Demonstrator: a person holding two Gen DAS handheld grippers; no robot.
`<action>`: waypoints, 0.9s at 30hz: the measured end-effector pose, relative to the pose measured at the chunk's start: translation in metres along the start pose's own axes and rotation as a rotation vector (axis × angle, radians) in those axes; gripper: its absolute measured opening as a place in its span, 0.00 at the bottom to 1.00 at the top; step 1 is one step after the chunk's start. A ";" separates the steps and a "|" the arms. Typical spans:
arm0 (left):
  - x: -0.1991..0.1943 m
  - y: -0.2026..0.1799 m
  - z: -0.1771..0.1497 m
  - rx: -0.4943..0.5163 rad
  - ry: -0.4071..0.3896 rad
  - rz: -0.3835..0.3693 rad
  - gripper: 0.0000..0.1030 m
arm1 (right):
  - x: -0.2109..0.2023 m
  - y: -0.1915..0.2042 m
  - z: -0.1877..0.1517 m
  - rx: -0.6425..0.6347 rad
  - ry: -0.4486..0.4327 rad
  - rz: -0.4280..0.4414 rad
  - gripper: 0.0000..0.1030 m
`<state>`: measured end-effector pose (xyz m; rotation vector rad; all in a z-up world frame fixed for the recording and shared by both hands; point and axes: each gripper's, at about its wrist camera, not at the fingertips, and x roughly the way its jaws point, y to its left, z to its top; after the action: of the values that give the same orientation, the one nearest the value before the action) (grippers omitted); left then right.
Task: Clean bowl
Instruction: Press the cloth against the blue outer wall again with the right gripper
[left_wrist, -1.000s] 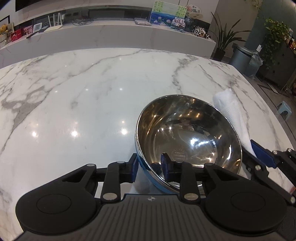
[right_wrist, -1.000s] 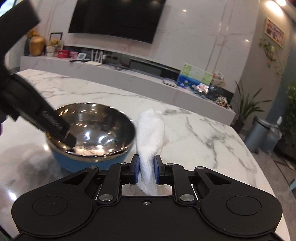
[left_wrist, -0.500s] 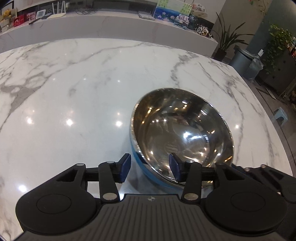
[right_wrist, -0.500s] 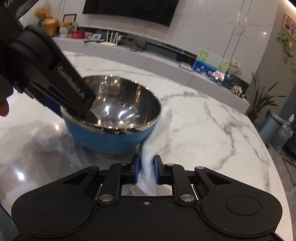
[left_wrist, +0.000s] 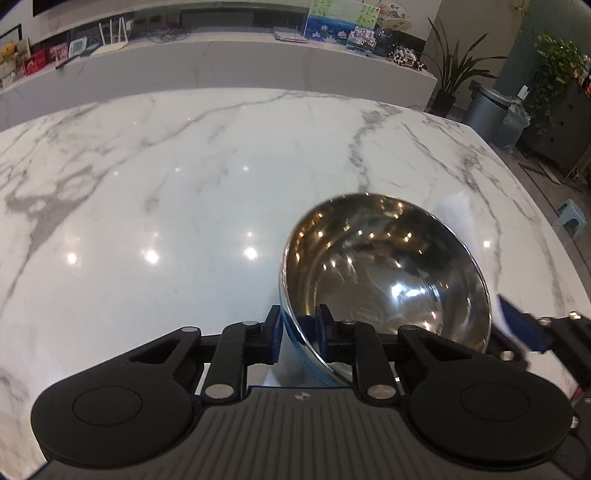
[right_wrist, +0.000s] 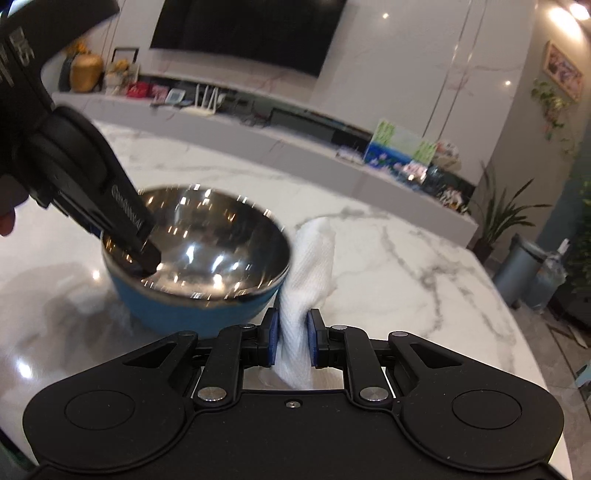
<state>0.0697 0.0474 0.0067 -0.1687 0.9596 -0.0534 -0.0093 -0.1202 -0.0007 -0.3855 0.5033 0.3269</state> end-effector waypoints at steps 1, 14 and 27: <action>0.000 0.000 0.001 0.001 -0.001 0.002 0.16 | -0.001 0.000 0.000 -0.004 -0.003 0.002 0.14; -0.001 0.003 -0.004 -0.042 0.000 -0.020 0.33 | 0.014 0.018 -0.004 -0.091 0.095 0.095 0.14; 0.001 0.002 -0.010 -0.055 0.042 -0.042 0.32 | 0.026 0.012 -0.003 -0.100 0.089 0.064 0.14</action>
<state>0.0619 0.0480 -0.0001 -0.2396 1.0000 -0.0694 0.0066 -0.1057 -0.0197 -0.4833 0.5887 0.3991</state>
